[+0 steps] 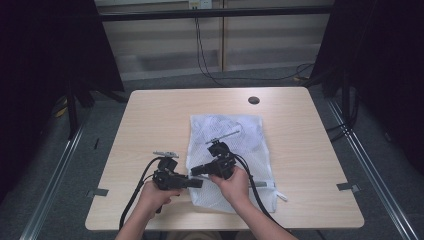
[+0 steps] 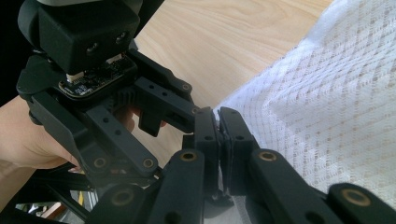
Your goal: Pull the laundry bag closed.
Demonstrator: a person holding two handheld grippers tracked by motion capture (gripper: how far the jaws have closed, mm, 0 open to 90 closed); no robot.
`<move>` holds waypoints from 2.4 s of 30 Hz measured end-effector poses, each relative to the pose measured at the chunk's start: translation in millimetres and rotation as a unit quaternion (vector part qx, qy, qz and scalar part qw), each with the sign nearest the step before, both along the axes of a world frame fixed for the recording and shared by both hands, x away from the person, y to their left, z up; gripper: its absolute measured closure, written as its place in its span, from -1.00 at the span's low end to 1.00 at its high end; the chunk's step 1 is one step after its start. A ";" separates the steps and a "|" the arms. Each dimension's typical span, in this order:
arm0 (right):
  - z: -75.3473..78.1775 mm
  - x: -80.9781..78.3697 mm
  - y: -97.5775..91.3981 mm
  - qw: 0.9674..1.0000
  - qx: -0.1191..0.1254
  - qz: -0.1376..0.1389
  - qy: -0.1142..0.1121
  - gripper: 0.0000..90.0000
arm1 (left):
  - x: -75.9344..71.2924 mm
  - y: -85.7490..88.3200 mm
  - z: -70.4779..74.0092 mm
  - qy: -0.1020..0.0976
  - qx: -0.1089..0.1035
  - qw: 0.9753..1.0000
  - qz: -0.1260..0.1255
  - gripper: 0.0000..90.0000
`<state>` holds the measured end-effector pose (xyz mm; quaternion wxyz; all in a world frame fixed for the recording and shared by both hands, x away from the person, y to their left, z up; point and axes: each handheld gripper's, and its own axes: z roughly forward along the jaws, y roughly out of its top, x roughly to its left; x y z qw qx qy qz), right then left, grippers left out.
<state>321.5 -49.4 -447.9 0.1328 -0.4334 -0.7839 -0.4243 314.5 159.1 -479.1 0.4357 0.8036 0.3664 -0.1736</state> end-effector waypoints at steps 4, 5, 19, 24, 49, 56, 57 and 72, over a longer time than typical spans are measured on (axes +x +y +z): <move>0.4 -0.4 0.0 1.000 0.001 0.000 -0.001 0.93 | -0.9 -0.7 0.0 0.005 0.000 1.000 0.001 0.56; 0.5 -0.5 -0.2 1.000 0.002 0.001 -0.001 0.93 | -1.0 -0.7 0.2 0.004 0.001 1.000 0.002 0.61; 2.8 -2.5 -2.0 1.000 0.007 -0.003 -0.006 0.93 | -0.3 3.8 5.4 0.012 0.012 1.000 0.026 0.95; 2.3 -2.6 -2.9 1.000 0.006 -0.005 -0.009 0.93 | -0.6 3.9 6.3 0.016 0.010 0.999 0.026 0.96; -1.3 -4.6 -15.0 1.000 0.008 -0.008 -0.009 0.94 | -0.8 6.1 6.3 0.026 0.005 0.999 0.033 0.96; -2.1 -4.8 -16.5 1.000 -0.005 -0.011 -0.007 0.94 | -1.0 6.9 6.8 0.025 0.005 0.999 0.036 0.96; -3.1 -4.2 -18.1 1.000 0.002 -0.012 -0.003 0.94 | -0.3 7.6 6.5 0.016 0.007 0.999 0.039 0.96; -5.4 -3.0 -25.3 1.000 0.004 -0.014 0.004 0.94 | 0.7 8.5 7.2 0.022 0.002 0.999 0.038 0.96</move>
